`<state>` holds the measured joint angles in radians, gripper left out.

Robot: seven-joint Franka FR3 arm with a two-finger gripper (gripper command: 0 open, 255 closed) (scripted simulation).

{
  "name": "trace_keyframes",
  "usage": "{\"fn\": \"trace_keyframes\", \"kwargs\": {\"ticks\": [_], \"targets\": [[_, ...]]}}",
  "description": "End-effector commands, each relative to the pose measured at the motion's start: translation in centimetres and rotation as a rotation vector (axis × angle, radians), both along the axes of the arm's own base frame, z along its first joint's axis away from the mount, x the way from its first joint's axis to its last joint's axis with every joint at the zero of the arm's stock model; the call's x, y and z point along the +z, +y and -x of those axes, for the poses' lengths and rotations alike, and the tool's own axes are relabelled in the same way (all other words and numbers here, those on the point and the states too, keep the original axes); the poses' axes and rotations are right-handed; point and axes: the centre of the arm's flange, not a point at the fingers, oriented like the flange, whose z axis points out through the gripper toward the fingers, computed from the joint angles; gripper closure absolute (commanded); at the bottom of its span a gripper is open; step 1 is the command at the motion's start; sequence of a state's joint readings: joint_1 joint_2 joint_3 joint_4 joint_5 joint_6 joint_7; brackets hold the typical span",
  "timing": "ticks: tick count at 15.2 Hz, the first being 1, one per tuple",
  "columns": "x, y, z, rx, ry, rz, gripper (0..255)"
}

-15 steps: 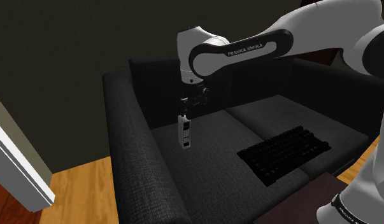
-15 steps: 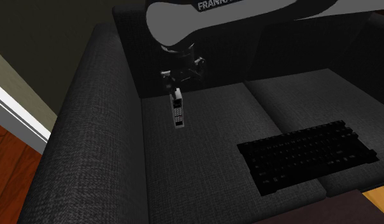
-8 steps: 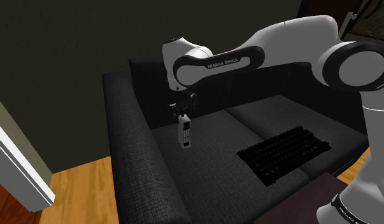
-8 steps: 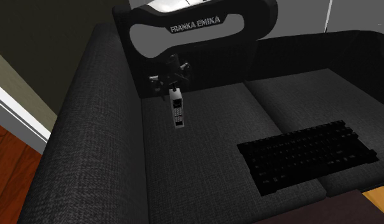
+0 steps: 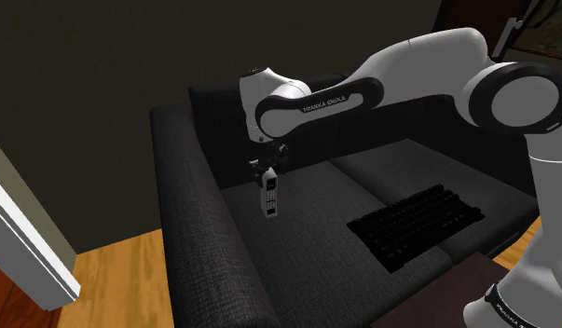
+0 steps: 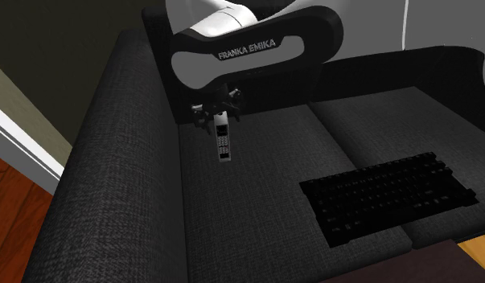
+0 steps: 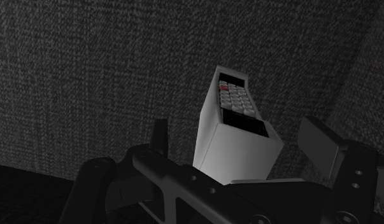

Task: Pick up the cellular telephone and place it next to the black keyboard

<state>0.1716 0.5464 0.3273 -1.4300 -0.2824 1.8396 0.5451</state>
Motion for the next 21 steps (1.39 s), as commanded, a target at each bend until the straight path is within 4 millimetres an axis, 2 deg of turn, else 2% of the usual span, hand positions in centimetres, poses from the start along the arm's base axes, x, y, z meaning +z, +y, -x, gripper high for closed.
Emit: {"fn": "trace_keyframes", "kwargs": {"ticks": [1, 4, 5, 14, 21], "targets": [[-0.1, 0.0, 0.0, 0.000, 0.000, 0.000, 0], [-0.1, 0.0, 0.0, 0.000, 0.000, 0.000, 0], [-0.1, 0.0, 0.0, 0.000, 0.000, 0.000, 255], [-0.1, 0.0, 0.0, 0.000, 0.000, 0.000, 255], [3.6, 0.0, 0.0, 0.000, 0.000, 0.000, 255]]}}
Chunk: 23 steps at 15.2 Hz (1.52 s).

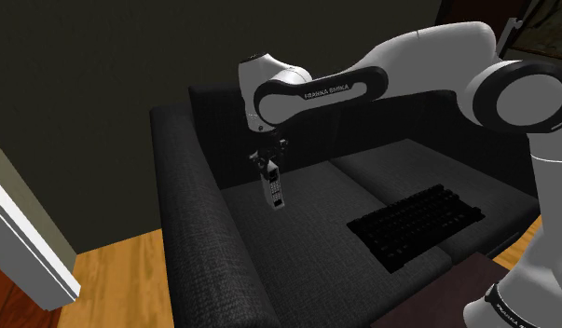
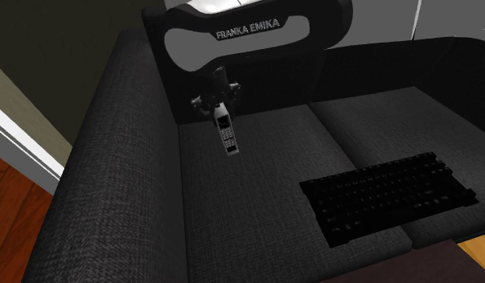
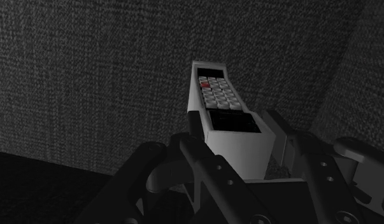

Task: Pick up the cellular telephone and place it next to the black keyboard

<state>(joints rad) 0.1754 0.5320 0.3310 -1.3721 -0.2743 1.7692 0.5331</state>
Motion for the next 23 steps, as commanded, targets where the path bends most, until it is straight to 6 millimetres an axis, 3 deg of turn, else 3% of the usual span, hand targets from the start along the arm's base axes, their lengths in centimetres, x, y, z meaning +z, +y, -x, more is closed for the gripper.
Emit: {"fn": "trace_keyframes", "kwargs": {"ticks": [1, 14, 23], "targets": [[1.0, 0.0, 0.0, 0.000, 0.000, 0.000, 255], [7.5, 0.0, 0.1, 0.000, 0.000, 0.000, 255], [15.3, -8.5, 2.9, 0.000, 0.000, 0.000, 255]]}}
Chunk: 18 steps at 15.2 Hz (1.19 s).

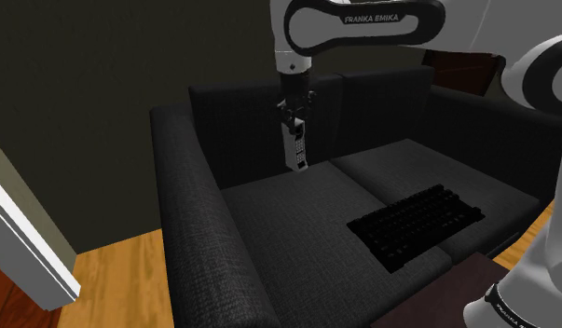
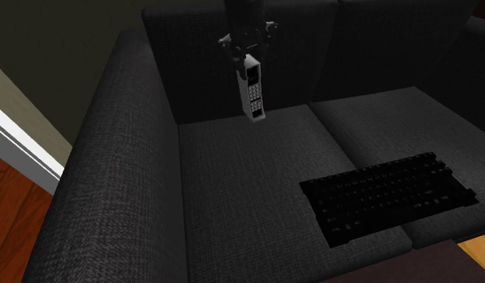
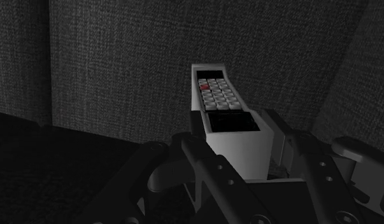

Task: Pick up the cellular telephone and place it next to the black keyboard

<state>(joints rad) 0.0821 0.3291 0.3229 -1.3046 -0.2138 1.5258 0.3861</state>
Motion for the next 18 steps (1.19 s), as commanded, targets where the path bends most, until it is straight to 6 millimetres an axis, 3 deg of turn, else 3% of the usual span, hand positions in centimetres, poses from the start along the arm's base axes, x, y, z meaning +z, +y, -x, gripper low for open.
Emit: {"fn": "trace_keyframes", "kwargs": {"ticks": [1, 18], "targets": [[1.8, -1.8, 0.7, 0.000, 0.000, 0.000, 255], [16.5, -17.8, 6.1, 0.000, 0.000, 0.000, 255]]}}
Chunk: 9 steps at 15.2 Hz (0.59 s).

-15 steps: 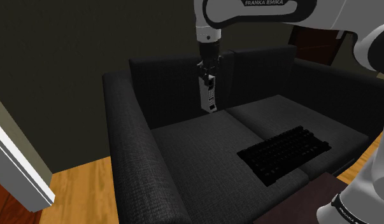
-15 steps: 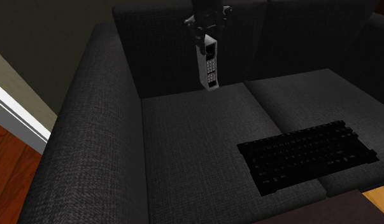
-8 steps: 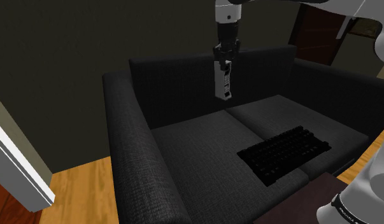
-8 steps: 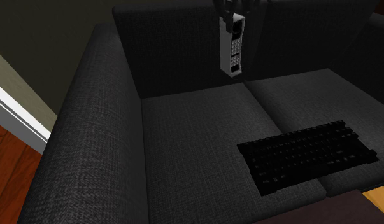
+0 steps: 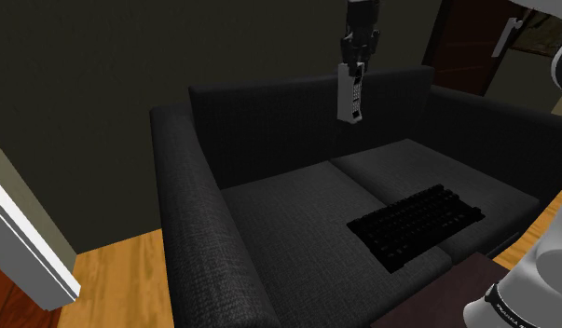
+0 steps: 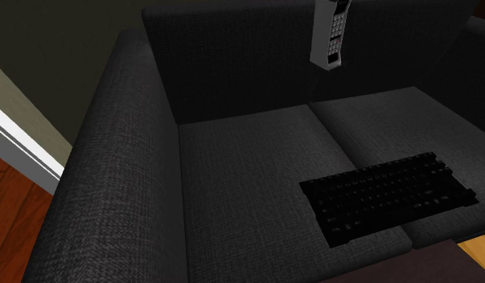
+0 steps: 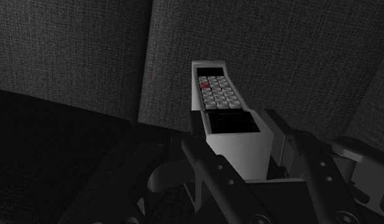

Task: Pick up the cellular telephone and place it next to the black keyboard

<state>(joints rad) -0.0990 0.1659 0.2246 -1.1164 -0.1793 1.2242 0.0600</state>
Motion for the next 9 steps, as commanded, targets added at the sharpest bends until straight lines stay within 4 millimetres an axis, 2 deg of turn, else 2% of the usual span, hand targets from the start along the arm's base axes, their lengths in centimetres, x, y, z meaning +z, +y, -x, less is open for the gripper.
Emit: {"fn": "trace_keyframes", "kwargs": {"ticks": [1, 5, 9], "targets": [[2.0, -1.9, 1.2, 0.001, 0.001, 0.000, 255], [5.3, -5.6, 2.4, 0.001, 0.001, 0.000, 255], [3.2, -5.6, 2.4, 0.001, 0.001, 0.000, 255]]}}
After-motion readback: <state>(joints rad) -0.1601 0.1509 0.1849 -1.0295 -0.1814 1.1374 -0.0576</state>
